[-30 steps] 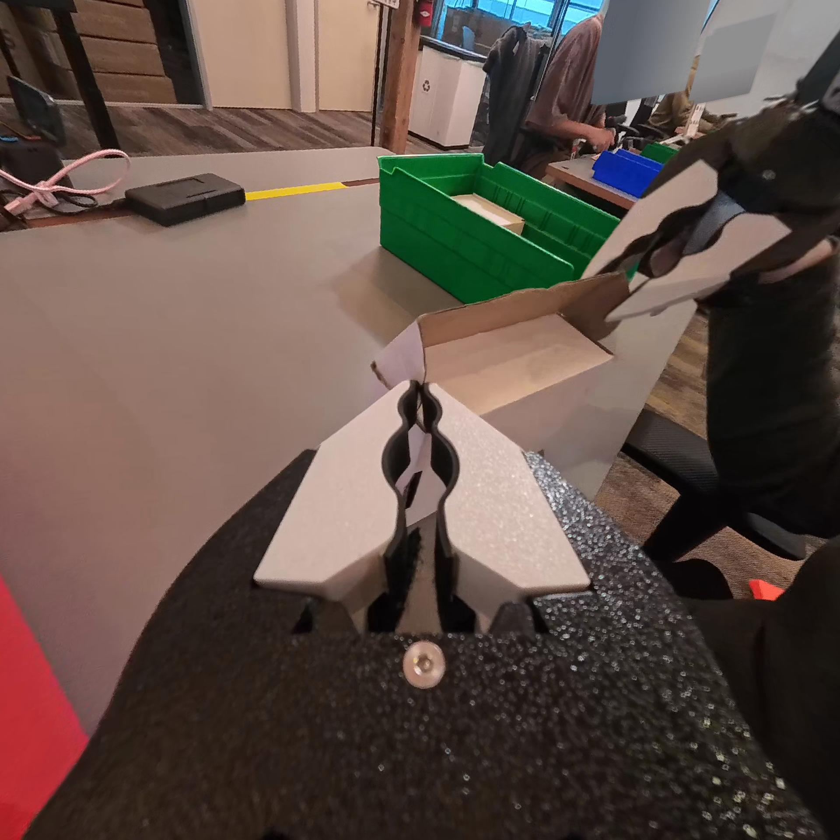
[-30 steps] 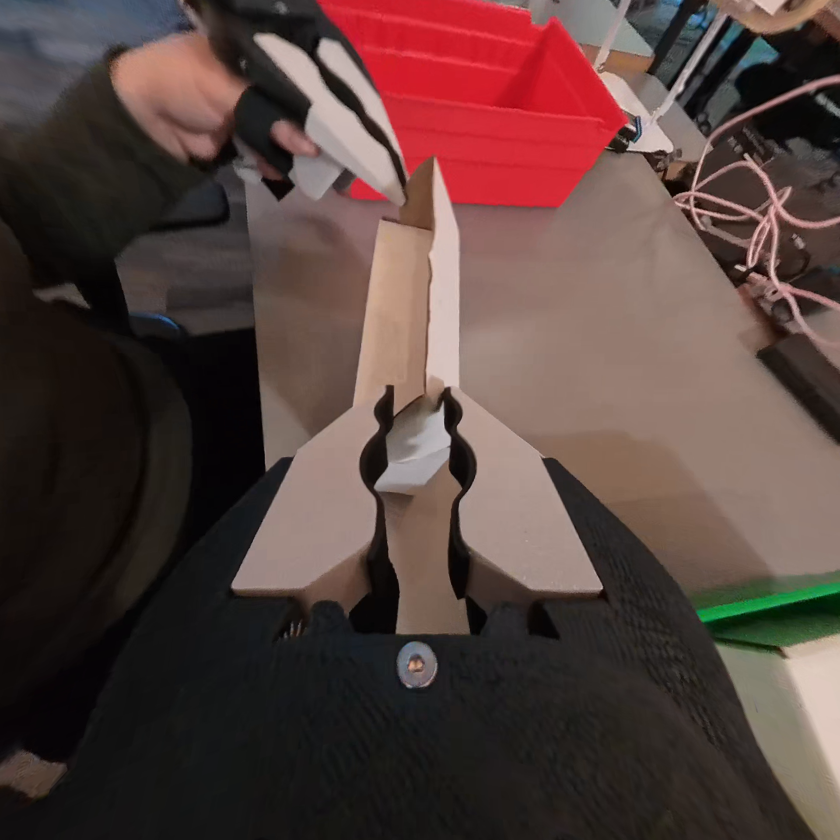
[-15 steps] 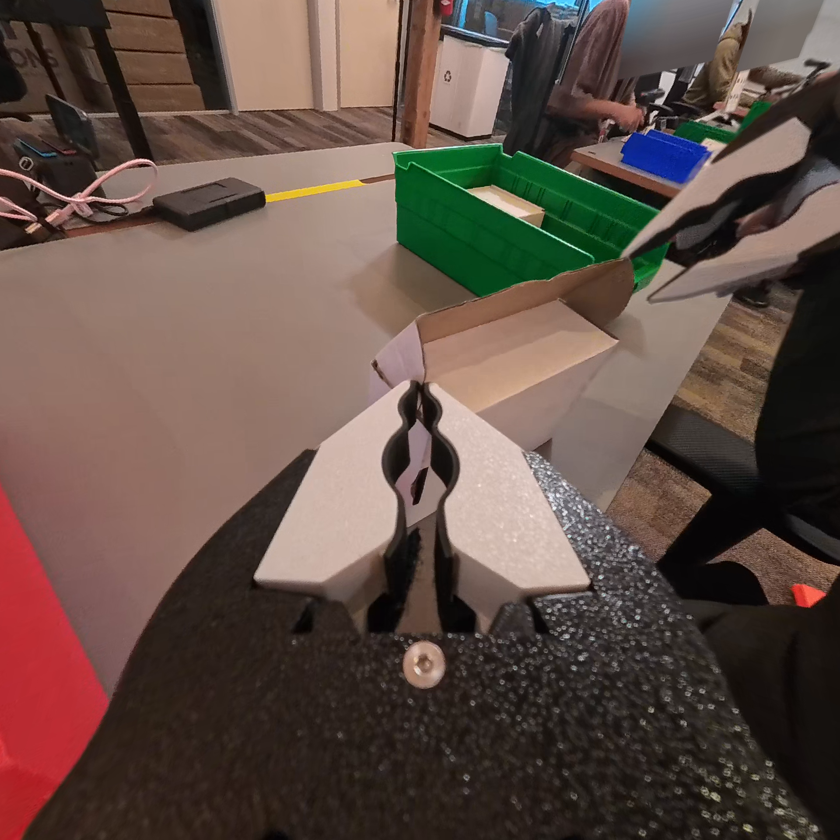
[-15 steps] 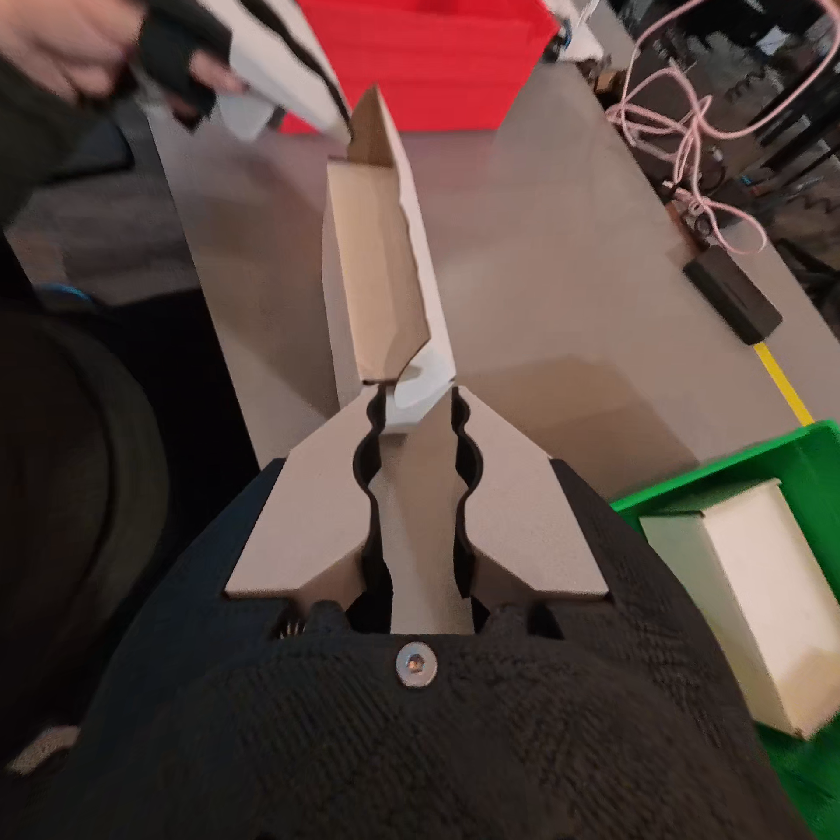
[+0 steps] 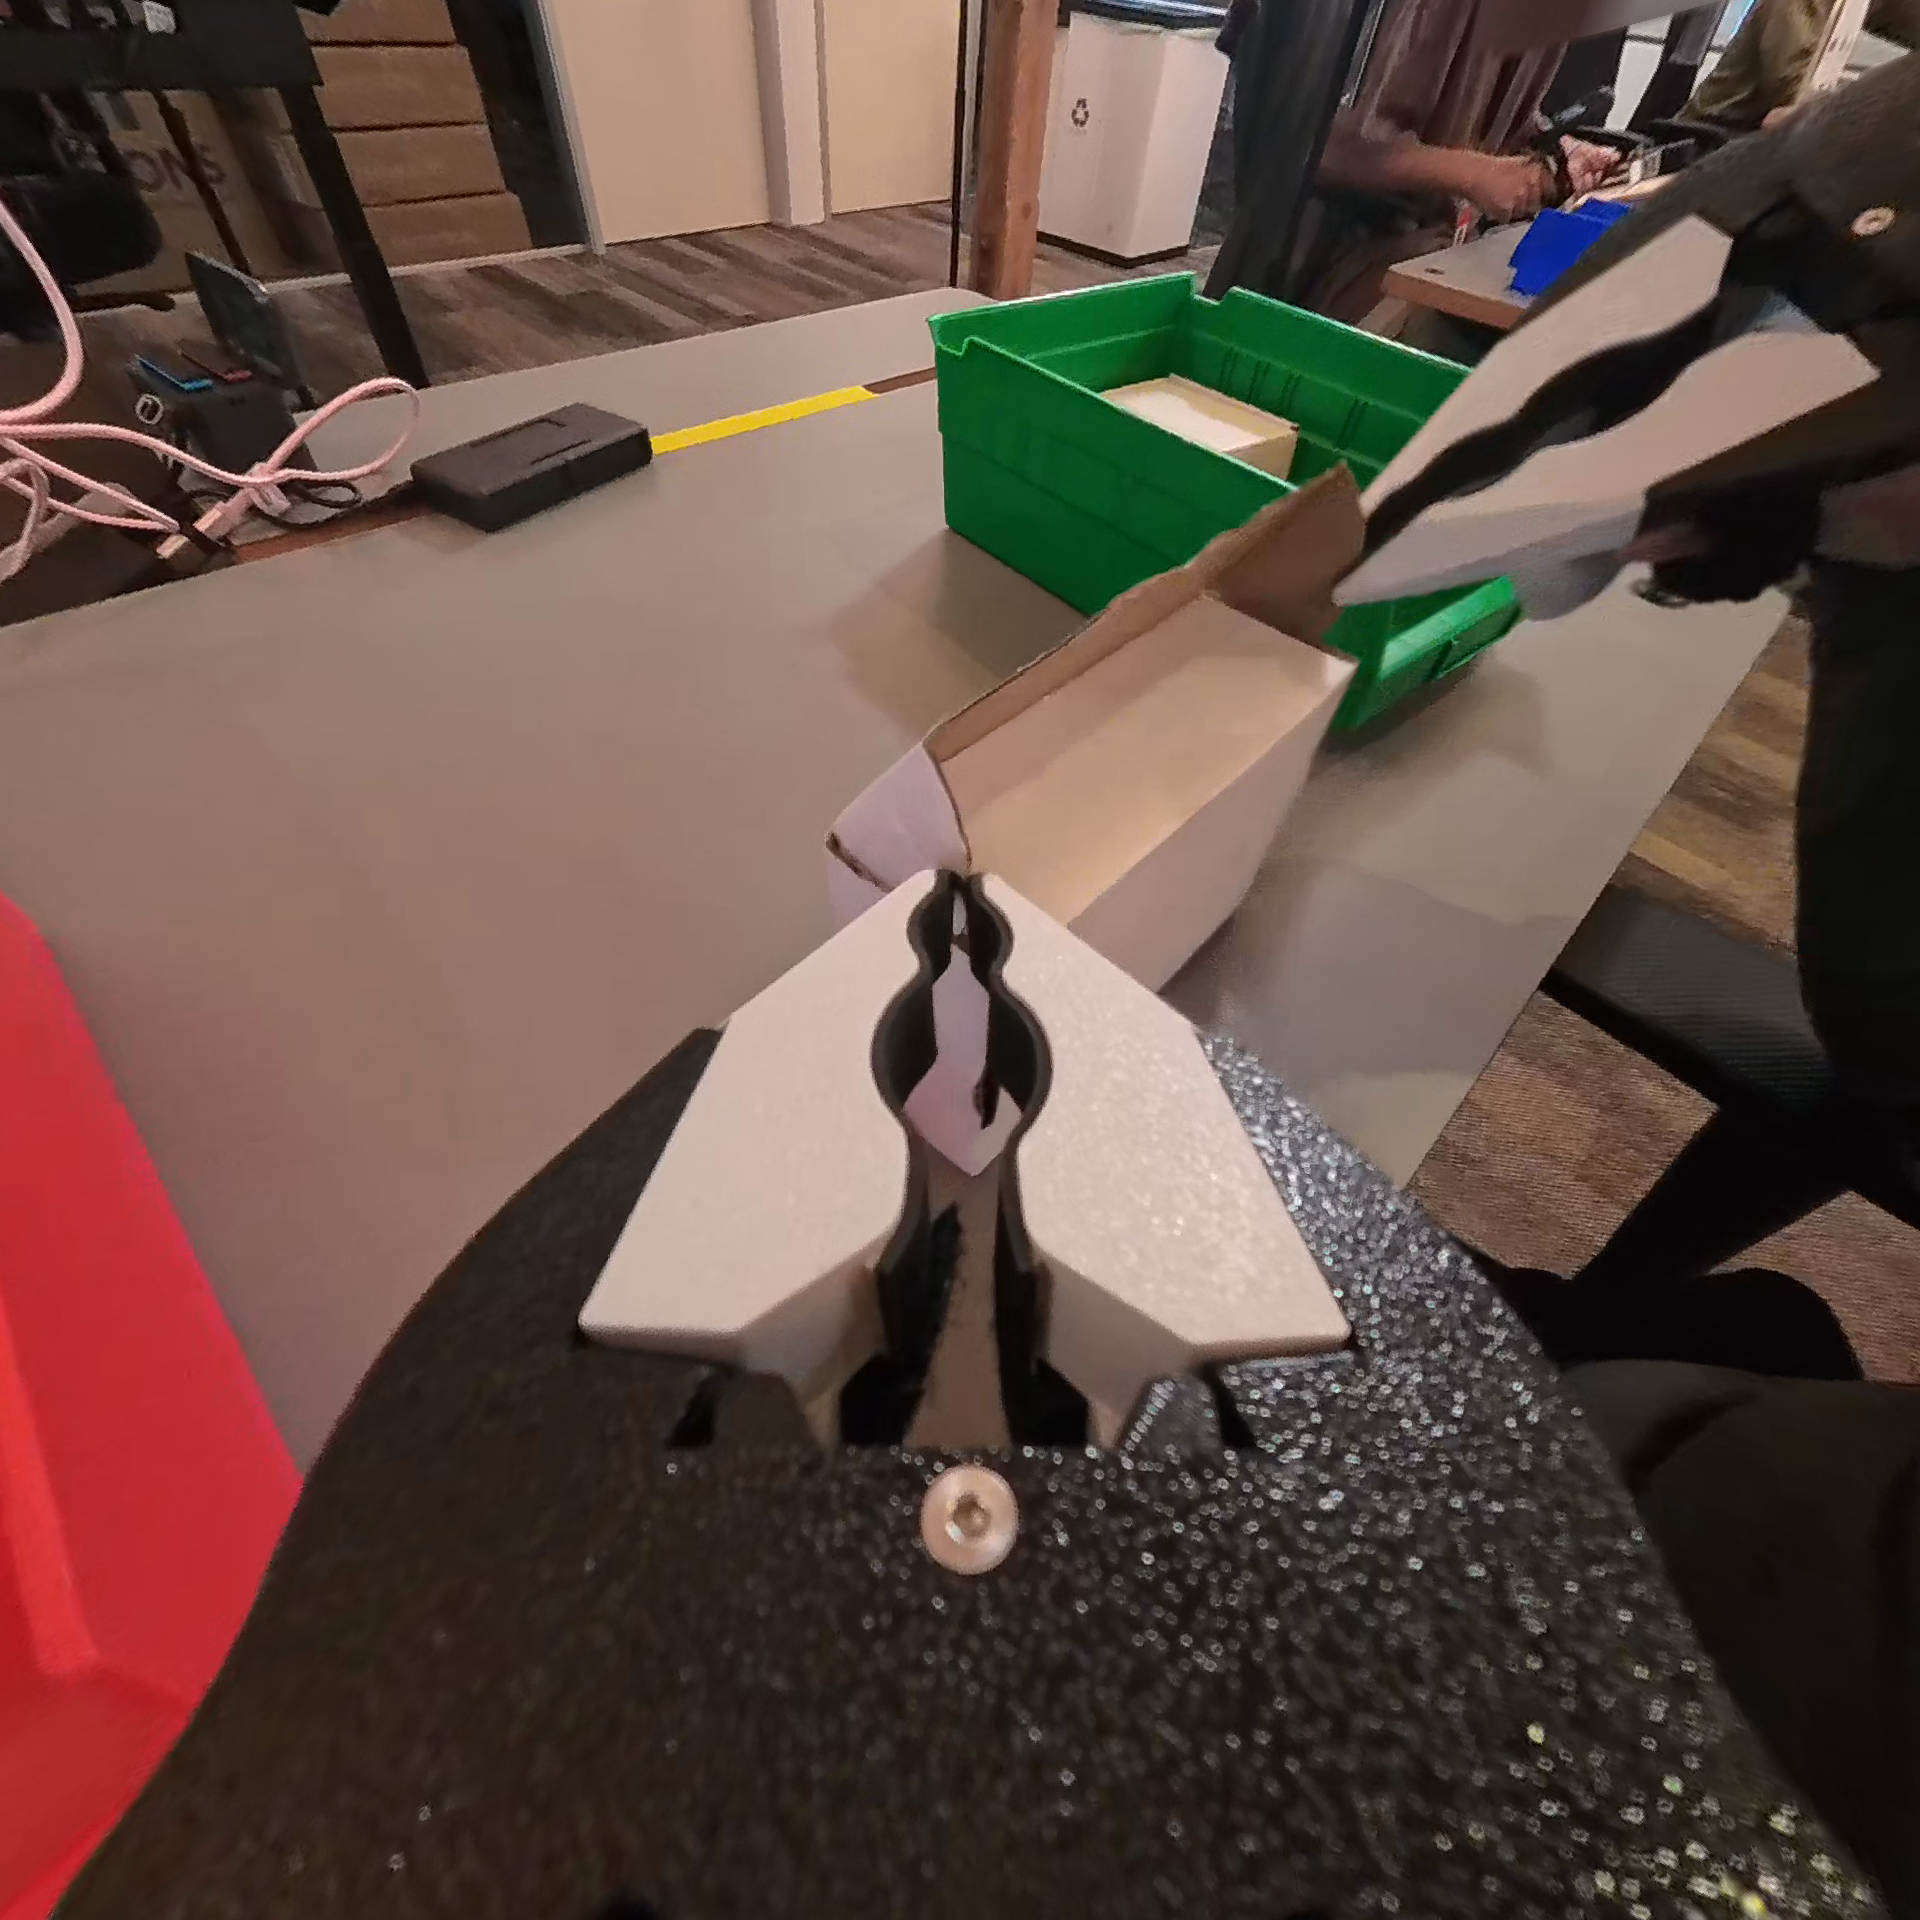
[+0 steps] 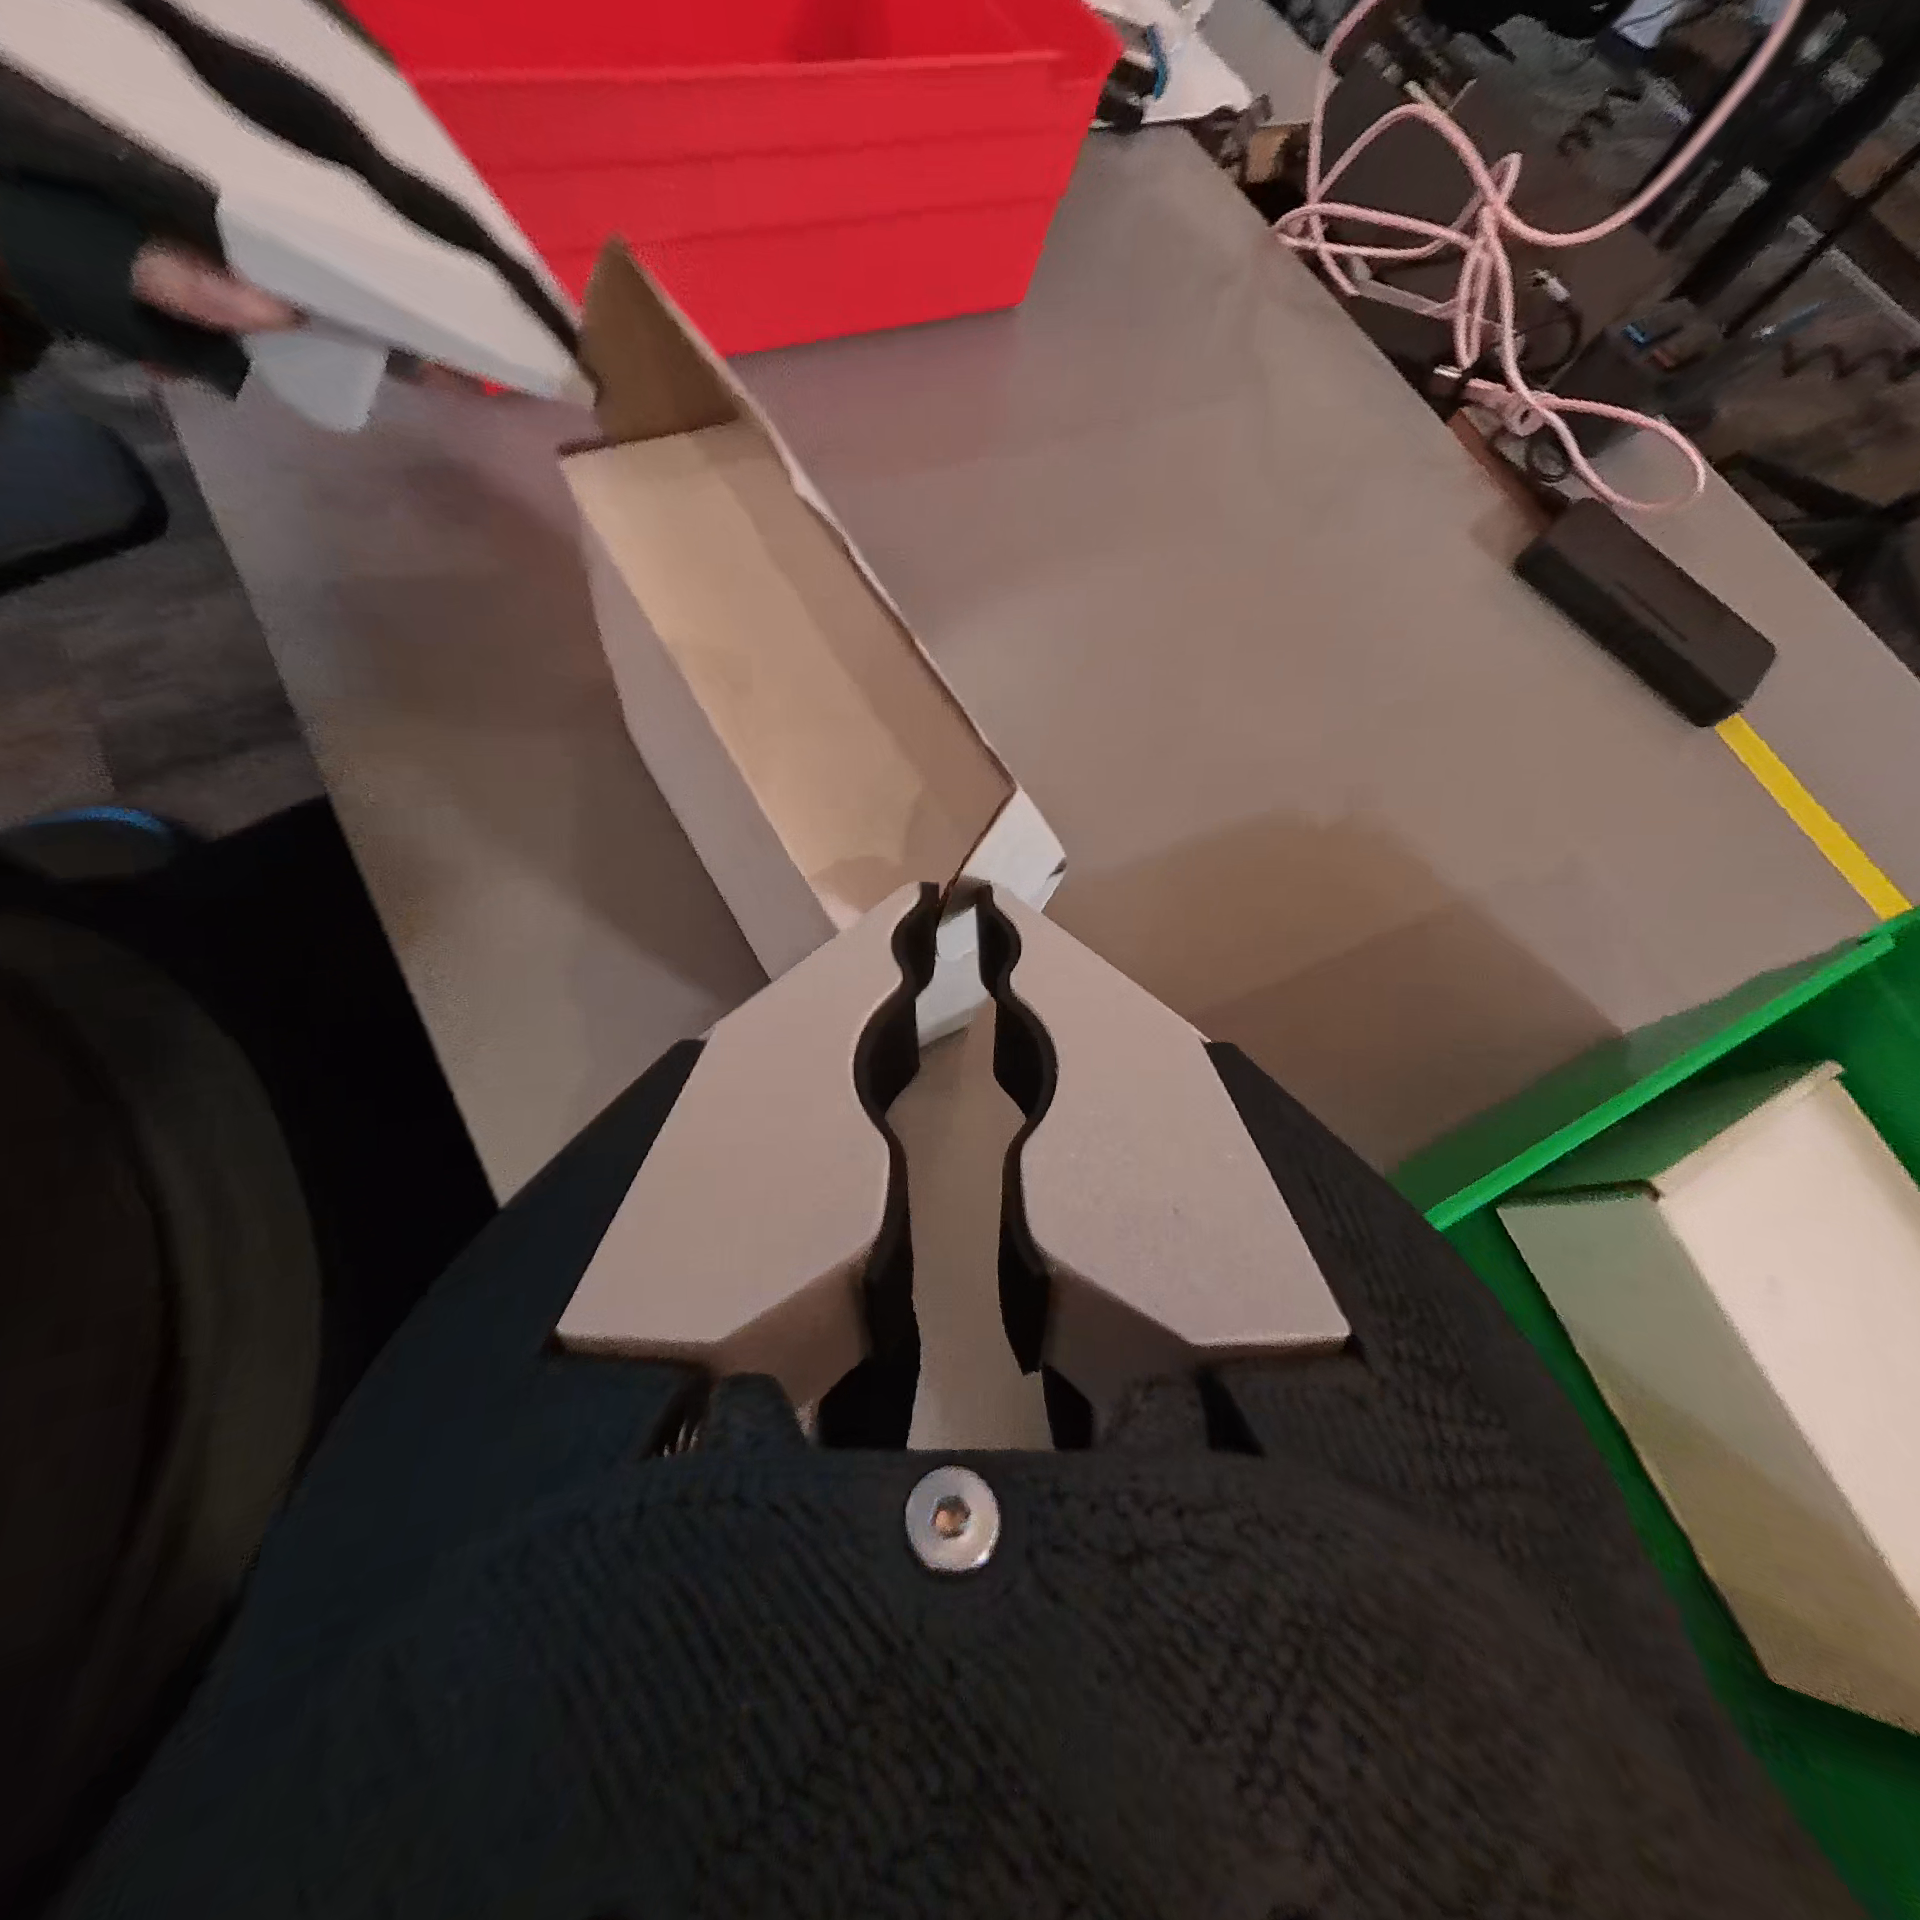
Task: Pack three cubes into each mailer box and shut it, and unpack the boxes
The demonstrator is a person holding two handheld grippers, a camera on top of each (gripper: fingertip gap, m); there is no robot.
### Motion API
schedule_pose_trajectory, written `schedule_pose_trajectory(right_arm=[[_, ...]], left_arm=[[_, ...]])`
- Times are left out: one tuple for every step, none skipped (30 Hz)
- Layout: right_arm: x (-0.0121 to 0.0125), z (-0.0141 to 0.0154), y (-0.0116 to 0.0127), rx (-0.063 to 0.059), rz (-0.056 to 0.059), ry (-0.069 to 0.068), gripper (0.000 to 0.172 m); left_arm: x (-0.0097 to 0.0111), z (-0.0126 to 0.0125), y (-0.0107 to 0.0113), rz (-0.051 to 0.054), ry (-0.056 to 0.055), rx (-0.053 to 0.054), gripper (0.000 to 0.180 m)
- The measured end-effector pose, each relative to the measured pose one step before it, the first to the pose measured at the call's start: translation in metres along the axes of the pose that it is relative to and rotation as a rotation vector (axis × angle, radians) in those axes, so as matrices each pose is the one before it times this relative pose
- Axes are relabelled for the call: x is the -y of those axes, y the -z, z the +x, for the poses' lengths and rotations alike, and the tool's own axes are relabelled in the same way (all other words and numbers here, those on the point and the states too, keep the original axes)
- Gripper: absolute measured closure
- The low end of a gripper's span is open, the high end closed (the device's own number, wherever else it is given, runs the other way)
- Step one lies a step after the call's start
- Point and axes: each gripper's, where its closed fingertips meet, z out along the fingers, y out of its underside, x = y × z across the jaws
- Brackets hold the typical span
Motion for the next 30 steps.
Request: schedule_pose_trajectory(right_arm=[[0.00256, 0.00416, -0.00125, -0.0091, 0.0208, -0.0310, 0.167], [0.00402, 0.00436, -0.00100, -0.0102, 0.0318, -0.0346, 0.168], [0.00397, 0.00327, -0.00078, -0.0032, 0.0316, -0.0348, 0.168], [0.00276, 0.00193, -0.00059, 0.0079, 0.0232, -0.0343, 0.168], [0.00198, 0.00107, -0.00049, 0.0132, 0.0190, -0.0321, 0.169], [0.00097, 0.00109, -0.00054, 0.0127, 0.0146, -0.0286, 0.169], [0.00054, 0.00156, -0.00057, 0.0082, 0.0109, -0.0218, 0.169], [0.00000, 0.00204, -0.00042, 0.0014, 0.0055, -0.0106, 0.169], [-0.00024, 0.00202, -0.00028, -0.0036, 0.0016, -0.0015, 0.170], [-0.00003, 0.00225, 0.00002, -0.0080, 0.0019, 0.0010, 0.170], [0.00005, 0.00190, 0.00005, -0.0077, 0.0017, 0.0043, 0.170], [-0.00028, 0.00161, 0.00033, -0.0062, -0.0002, 0.0054, 0.171], [-0.00106, 0.00157, 0.00046, -0.0045, -0.0047, 0.0043, 0.171], [-0.00112, 0.00149, 0.00047, -0.0031, -0.0041, 0.0023, 0.171], [-0.00042, 0.00088, 0.00045, 0.0002, -0.0006, -0.0036, 0.172], [0.00035, 0.00004, 0.00036, 0.0042, 0.0030, -0.0064, 0.172], [0.00120, -0.00030, 0.00007, 0.0041, 0.0075, -0.0065, 0.171], [0.00176, -0.00059, -0.00008, 0.0048, 0.0109, -0.0078, 0.171], [0.00195, -0.00041, -0.00013, 0.0040, 0.0123, -0.0086, 0.171], [0.00204, -0.00034, 0.00010, 0.0065, 0.0138, -0.0091, 0.171], [0.00194, -0.00032, 0.00035, 0.0092, 0.0133, -0.0155, 0.170], [0.00104, 0.00024, 0.00020, 0.0096, 0.0084, -0.0246, 0.170], [0.00028, 0.00069, 0.00011, 0.0081, 0.0041, -0.0242, 0.170], [-0.00052, 0.00121, -0.00007, 0.0044, -0.0001, -0.0181, 0.170], [-0.00082, 0.00146, -0.00027, 0.0007, -0.0015, -0.0152, 0.170], [-0.00028, 0.00137, -0.00038, -0.0007, 0.0000, -0.0152, 0.170], [0.00018, 0.00116, -0.00036, -0.0011, 0.0016, -0.0127, 0.170], [0.00111, 0.00034, -0.00001, 0.0028, 0.0076, -0.0107, 0.170], [0.00197, -0.00025, 0.00037, 0.0073, 0.0132, -0.0117, 0.170], [0.00265, -0.00075, 0.00111, 0.0118, 0.0173, -0.0110, 0.169]], left_arm=[[-0.00021, 0.00019, 0.00011, -0.0019, -0.0046, 0.0028, 0.180], [-0.00008, 0.00018, 0.00014, -0.0019, -0.0017, 0.0002, 0.179], [0.00009, 0.00014, 0.00014, -0.0006, 0.0000, 0.0001, 0.179], [0.00001, -0.00017, 0.00002, -0.0006, -0.0019, 0.0025, 0.179], [0.00000, -0.00020, 0.00007, -0.0004, -0.0033, 0.0040, 0.179], [0.00021, -0.00002, -0.00006, 0.0001, -0.0040, 0.0027, 0.179], [0.00064, 0.00050, -0.00017, 0.0026, -0.0036, 0.0002, 0.179], [0.00050, 0.00069, -0.00035, 0.0009, -0.0038, -0.0002, 0.179], [0.00037, 0.00051, -0.00039, 0.0005, -0.0042, -0.0001, 0.179], [0.00071, 0.00064, -0.00052, 0.0030, -0.0036, -0.0013, 0.179], [0.00092, 0.00071, -0.00028, 0.0064, -0.0028, -0.0025, 0.179], [0.00068, 0.00103, -0.00033, 0.0050, -0.0023, -0.0060, 0.179], [0.00005, 0.00112, -0.00041, 0.0020, -0.0010, -0.0077, 0.179], [0.00005, 0.00043, -0.00048, 0.0018, -0.0002, -0.0028, 0.179], [0.00014, 0.00015, -0.00036, 0.0013, -0.0030, 0.0005, 0.179], [0.00029, 0.00017, -0.00024, 0.0003, -0.0056, 0.0023, 0.179], [0.00065, 0.00020, -0.00015, 0.0009, -0.0062, 0.0028, 0.179], [0.00004, 0.00021, -0.00045, -0.0034, -0.0032, 0.0026, 0.179], [0.00008, -0.00041, -0.00047, -0.0042, -0.0040, 0.0053, 0.179], [0.00001, -0.00084, -0.00058, -0.0043, -0.0064, 0.0085, 0.179], [-0.00016, -0.00074, -0.00047, -0.0037, -0.0068, 0.0076, 0.179], [0.00009, 0.00000, -0.00039, -0.0023, -0.0039, 0.0020, 0.179], [0.00019, 0.00033, -0.00059, -0.0002, -0.0011, -0.0006, 0.179], [0.00030, 0.00050, -0.00048, 0.0011, -0.0006, -0.0014, 0.179], [0.00040, 0.00047, -0.00067, 0.0014, -0.0014, -0.0008, 0.179], [0.00034, 0.00043, -0.00074, -0.0003, -0.0026, 0.0004, 0.179], [0.00022, 0.00003, -0.00043, -0.0013, -0.0057, 0.0034, 0.179], [0.00015, -0.00040, -0.00024, -0.0024, -0.0071, 0.0061, 0.179], [0.00015, -0.00047, -0.00009, -0.0020, -0.0068, 0.0058, 0.179], [0.00010, -0.00025, -0.00001, -0.0003, -0.0045, 0.0034, 0.179]])
